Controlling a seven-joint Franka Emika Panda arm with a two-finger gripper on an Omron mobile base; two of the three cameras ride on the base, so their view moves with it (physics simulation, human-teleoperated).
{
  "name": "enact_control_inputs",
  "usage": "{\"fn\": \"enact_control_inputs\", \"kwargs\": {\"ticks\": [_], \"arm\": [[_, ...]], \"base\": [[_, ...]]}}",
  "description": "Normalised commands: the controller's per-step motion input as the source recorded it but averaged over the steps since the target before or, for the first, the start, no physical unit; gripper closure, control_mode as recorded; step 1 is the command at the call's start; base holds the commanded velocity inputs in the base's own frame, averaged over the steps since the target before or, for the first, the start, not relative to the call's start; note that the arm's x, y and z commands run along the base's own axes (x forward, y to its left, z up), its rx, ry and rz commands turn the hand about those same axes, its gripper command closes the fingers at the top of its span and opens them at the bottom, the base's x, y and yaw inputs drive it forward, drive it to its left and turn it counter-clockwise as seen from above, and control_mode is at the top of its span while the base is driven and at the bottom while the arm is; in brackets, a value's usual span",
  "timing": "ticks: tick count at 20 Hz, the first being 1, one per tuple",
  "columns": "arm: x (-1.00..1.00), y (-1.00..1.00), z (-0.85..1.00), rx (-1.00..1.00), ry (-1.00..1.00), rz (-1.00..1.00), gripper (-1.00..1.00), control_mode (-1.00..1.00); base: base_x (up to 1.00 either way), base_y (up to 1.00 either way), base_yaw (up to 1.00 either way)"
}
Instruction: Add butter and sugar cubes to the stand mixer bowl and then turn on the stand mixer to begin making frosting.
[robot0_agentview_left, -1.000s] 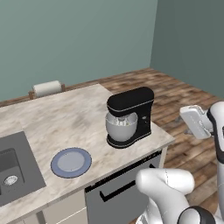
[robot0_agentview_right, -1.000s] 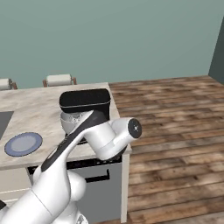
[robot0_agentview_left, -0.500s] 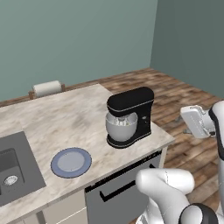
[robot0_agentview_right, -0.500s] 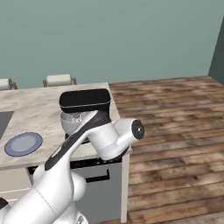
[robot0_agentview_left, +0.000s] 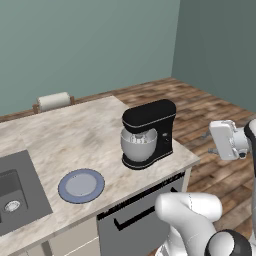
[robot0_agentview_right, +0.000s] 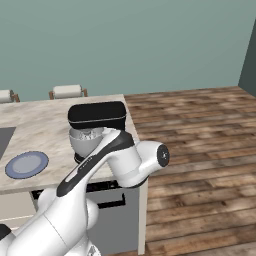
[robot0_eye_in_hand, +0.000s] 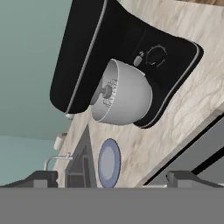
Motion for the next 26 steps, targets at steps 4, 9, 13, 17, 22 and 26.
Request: {"fn": "enact_control_inputs", "kwargs": {"ticks": [4,9,13,17,22,26], "arm": [[-0.02,0.15,0.0,0.09,0.05,-0.21,-1.0,-1.0],[-0.01,0.15,0.0,0.11,0.14,-0.23,-1.0,-1.0],[0.0,0.06,0.0,0.11,0.13,-0.16,-1.0,-1.0],[0.01,0.0,-0.01,0.15,0.1,-0.06,-1.0,-1.0],[0.14,0.0,-0.13,0.18,0.07,-0.03,-1.0,-1.0],[0.24,0.0,-0.11,0.17,0.09,-0.02,-1.0,-1.0]], "base": [[0.0,0.0,0.0],[0.0,0.0,0.0],[0.0,0.0,0.0],[0.0,0.0,0.0],[0.0,0.0,0.0],[0.0,0.0,0.0]]}}
